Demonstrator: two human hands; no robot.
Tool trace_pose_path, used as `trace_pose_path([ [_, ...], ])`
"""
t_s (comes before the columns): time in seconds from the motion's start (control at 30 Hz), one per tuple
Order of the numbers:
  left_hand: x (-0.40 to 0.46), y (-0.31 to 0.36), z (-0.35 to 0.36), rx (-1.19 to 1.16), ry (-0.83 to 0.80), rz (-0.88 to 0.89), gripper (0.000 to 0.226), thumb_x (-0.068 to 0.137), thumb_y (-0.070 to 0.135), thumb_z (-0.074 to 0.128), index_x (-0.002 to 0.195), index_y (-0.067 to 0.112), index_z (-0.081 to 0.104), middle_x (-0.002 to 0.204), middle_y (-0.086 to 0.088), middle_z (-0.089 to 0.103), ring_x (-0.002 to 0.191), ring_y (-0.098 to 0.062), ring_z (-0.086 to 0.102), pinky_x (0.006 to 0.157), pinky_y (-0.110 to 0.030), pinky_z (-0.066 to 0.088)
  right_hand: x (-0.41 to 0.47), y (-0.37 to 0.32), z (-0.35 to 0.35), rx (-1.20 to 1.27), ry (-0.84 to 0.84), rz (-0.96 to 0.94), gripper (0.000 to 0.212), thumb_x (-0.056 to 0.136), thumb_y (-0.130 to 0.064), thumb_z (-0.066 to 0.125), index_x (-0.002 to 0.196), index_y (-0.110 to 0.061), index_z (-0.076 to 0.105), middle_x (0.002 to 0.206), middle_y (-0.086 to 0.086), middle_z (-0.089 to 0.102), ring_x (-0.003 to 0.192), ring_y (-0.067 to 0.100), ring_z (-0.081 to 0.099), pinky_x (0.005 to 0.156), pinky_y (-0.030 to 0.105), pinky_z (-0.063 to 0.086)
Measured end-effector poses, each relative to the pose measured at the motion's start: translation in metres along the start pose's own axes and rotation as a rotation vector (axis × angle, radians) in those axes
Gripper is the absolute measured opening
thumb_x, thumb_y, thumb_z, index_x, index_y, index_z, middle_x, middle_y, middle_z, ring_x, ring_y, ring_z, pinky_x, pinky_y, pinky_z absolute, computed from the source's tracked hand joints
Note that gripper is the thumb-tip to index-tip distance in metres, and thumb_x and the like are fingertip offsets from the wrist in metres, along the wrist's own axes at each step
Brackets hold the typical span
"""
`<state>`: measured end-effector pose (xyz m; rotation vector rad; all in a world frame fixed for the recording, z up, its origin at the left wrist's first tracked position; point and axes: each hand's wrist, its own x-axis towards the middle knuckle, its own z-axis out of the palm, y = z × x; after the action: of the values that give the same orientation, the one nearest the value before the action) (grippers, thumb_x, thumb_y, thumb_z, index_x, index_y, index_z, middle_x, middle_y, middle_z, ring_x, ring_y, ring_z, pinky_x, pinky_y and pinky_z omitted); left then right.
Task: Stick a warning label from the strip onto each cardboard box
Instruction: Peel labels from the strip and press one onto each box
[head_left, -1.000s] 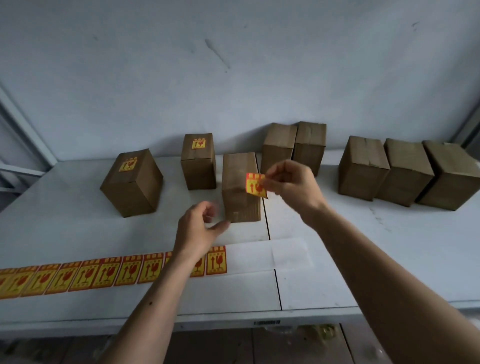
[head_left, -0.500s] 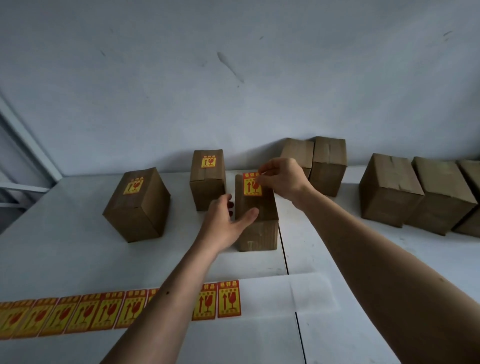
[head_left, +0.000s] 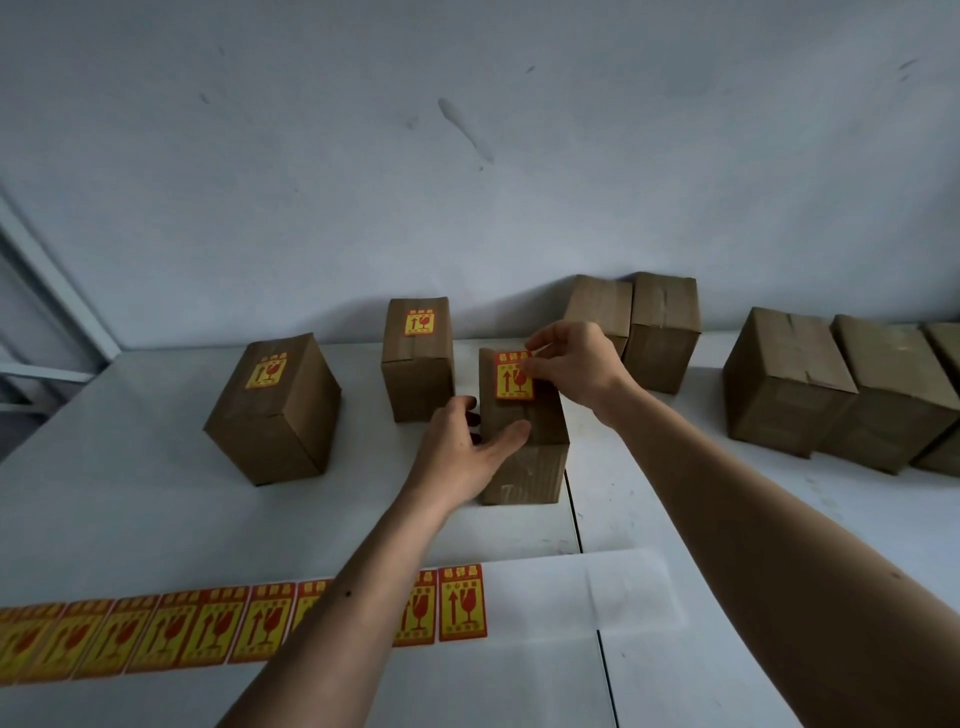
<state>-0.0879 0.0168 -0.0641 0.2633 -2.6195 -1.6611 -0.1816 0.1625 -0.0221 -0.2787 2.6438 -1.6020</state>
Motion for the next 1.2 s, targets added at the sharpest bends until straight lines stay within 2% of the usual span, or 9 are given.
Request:
trace_pose_path([
  [0.27,-0.002,0.003,0.001,-0.016,0.01,-0.009,0.08,0.076,0.054,0.07,0.14,0.018,0.038,0.135,-0.006,0.05,0.118,-0.02,0.054,0.087,-0.033,0.052,-0.002,-0.002,0.001,-0.085,0.005,-0.04,0.023,0.084,-0.014,0.071,0.106,-0.01,0.065,0.104,0.007,0.069,0.094,0.017,0.067,0.078,0.029,0.058],
  [0.4,-0.003,0.002,0.001,-0.043,0.018,-0.027,0.074,0.077,0.052,0.07,0.137,0.019,0.04,0.132,-0.004,0.053,0.114,-0.018,0.055,0.076,-0.024,0.048,-0.005,-0.001,0.004,-0.18,0.047,-0.111,0.025,0.084,-0.014,0.072,0.107,-0.01,0.065,0.103,0.005,0.069,0.093,0.015,0.065,0.08,0.03,0.058],
  [0.57,0.003,0.011,-0.001,-0.061,0.036,-0.082,0.073,0.076,0.05,0.072,0.135,0.021,0.041,0.131,-0.002,0.053,0.11,-0.016,0.055,0.064,-0.02,0.04,-0.008,0.001,0.007,-0.267,0.081,-0.158,0.028,0.08,-0.016,0.074,0.107,-0.013,0.065,0.1,0.003,0.07,0.093,0.016,0.066,0.08,0.031,0.057],
  [0.73,0.018,0.027,-0.001,-0.07,0.107,-0.131,0.072,0.082,0.061,0.059,0.138,0.02,0.04,0.137,-0.004,0.049,0.117,-0.02,0.051,0.084,-0.031,0.039,-0.012,0.002,0.01,-0.27,0.107,-0.172,0.031,0.081,-0.017,0.073,0.111,-0.013,0.064,0.104,0.005,0.07,0.096,0.017,0.066,0.08,0.028,0.056],
  [0.87,0.028,0.027,0.005,-0.07,0.116,-0.165,0.061,0.087,0.046,0.062,0.136,0.018,0.041,0.133,-0.006,0.052,0.114,-0.021,0.054,0.08,-0.031,0.041,-0.014,0.002,0.013,-0.335,0.122,-0.221,0.034,0.081,-0.015,0.07,0.114,-0.015,0.062,0.109,0.005,0.065,0.099,0.02,0.064,0.085,0.034,0.055],
  [1.0,0.027,0.023,0.006,-0.153,0.115,-0.209,0.057,0.087,0.04,0.064,0.134,0.016,0.044,0.129,-0.006,0.056,0.106,-0.019,0.056,0.068,-0.027,0.04,-0.014,0.003,0.013,-0.36,0.1,-0.274,0.035,0.082,-0.014,0.069,0.115,-0.02,0.059,0.122,0.008,0.044,0.094,0.021,0.058,0.085,0.036,0.054],
  [1.1,0.026,0.022,0.006,-0.2,0.111,-0.235,0.052,0.088,0.038,0.063,0.133,0.016,0.045,0.126,-0.006,0.057,0.1,-0.019,0.055,0.067,-0.028,0.04,-0.014,0.006,0.012,-0.445,0.024,-0.342,0.028,0.089,-0.021,0.063,0.115,-0.027,0.068,0.121,0.008,0.044,0.109,0.021,0.049,0.09,0.038,0.049],
  [1.2,0.026,0.019,0.007,-0.227,0.104,-0.243,0.05,0.088,0.04,0.062,0.129,0.015,0.048,0.119,-0.004,0.059,0.097,-0.018,0.057,0.061,-0.026,0.041,-0.012,0.009,0.012,-0.567,-0.032,-0.338,0.03,0.094,-0.031,0.054,0.122,-0.039,0.063,0.121,0.006,0.043,0.114,0.024,0.04,0.096,0.041,0.041],
])
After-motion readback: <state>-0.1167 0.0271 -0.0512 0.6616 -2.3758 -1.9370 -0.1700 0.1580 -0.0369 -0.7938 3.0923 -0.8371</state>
